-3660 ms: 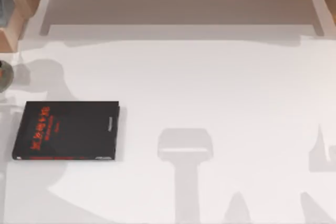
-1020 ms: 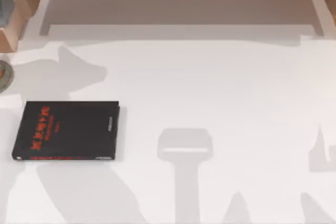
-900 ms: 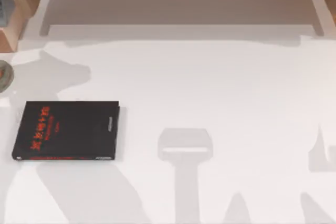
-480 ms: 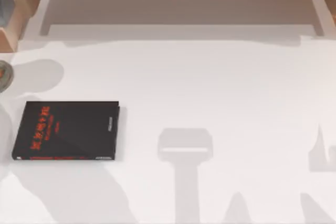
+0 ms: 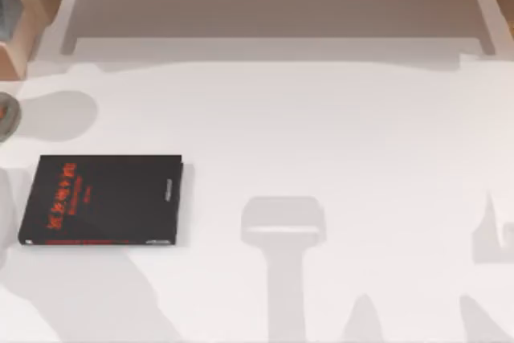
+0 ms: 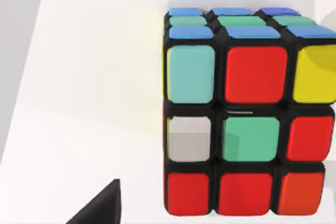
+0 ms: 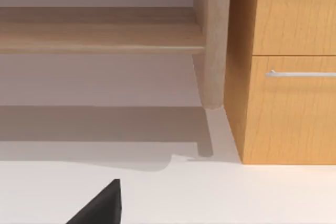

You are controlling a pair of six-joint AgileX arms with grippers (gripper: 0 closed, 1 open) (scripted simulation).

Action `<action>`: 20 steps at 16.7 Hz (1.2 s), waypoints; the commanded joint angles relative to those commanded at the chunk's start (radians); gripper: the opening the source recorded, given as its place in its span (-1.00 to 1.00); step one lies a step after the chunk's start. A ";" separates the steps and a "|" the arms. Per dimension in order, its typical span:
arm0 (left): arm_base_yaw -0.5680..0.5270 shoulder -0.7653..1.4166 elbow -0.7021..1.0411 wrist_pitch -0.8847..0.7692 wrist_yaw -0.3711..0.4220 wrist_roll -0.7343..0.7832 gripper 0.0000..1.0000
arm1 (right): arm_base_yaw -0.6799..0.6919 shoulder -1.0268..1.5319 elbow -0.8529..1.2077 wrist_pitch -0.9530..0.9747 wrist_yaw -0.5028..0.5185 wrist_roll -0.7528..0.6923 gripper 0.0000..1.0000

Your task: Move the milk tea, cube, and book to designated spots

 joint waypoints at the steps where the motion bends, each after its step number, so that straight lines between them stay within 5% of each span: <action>1: 0.000 0.000 0.000 0.000 0.000 0.000 1.00 | 0.000 0.000 0.000 0.000 0.000 0.000 1.00; 18: 0.002 0.055 -0.165 0.221 0.000 0.003 1.00 | 0.000 0.000 0.000 0.000 0.000 0.000 1.00; 20: 0.002 0.055 -0.165 0.221 0.000 0.003 0.70 | 0.000 0.000 0.000 0.000 0.000 0.000 1.00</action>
